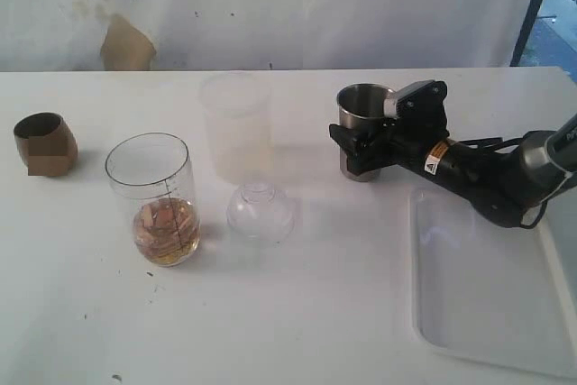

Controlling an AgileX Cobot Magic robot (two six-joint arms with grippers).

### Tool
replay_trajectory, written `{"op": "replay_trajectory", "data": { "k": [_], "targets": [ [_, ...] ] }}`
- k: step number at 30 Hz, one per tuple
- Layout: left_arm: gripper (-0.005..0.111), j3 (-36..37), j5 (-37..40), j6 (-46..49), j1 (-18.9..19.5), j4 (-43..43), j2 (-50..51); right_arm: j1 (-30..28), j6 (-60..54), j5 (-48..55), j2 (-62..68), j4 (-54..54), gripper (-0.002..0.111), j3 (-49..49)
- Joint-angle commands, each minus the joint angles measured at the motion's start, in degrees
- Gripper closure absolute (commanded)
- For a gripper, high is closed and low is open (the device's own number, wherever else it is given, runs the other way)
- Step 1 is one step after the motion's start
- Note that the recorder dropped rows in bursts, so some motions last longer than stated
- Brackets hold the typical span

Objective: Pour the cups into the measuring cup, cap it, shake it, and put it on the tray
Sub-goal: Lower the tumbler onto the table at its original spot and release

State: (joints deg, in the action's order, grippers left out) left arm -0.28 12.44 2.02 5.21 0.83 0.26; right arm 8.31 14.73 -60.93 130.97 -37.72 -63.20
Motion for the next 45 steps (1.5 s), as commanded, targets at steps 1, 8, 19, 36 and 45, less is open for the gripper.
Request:
{"op": "replay_trajectory", "data": {
  "k": [1, 8, 19, 36, 45],
  "targets": [
    [0.107, 0.28, -0.44, -0.29, -0.37, 0.65, -0.26, -0.29, -0.64, -2.07, -0.25, 0.36, 0.049, -0.14],
    [0.107, 0.28, -0.44, -0.29, -0.37, 0.65, -0.26, -0.29, -1.48, -2.07, -0.25, 0.49, 0.015, -0.14],
    [0.107, 0.28, -0.44, -0.29, -0.37, 0.65, -0.26, -0.39, -1.48, -2.07, -0.36, 0.36, 0.015, -0.14],
    [0.107, 0.28, -0.44, -0.29, -0.37, 0.65, -0.26, -0.39, 0.43, 3.16, -1.58, -5.2, 0.014, -0.12],
    [0.107, 0.28, -0.44, -0.29, -0.37, 0.65, -0.26, -0.39, 6.16, 3.06, -2.93, -5.5, 0.014, -0.02]
  ]
}}
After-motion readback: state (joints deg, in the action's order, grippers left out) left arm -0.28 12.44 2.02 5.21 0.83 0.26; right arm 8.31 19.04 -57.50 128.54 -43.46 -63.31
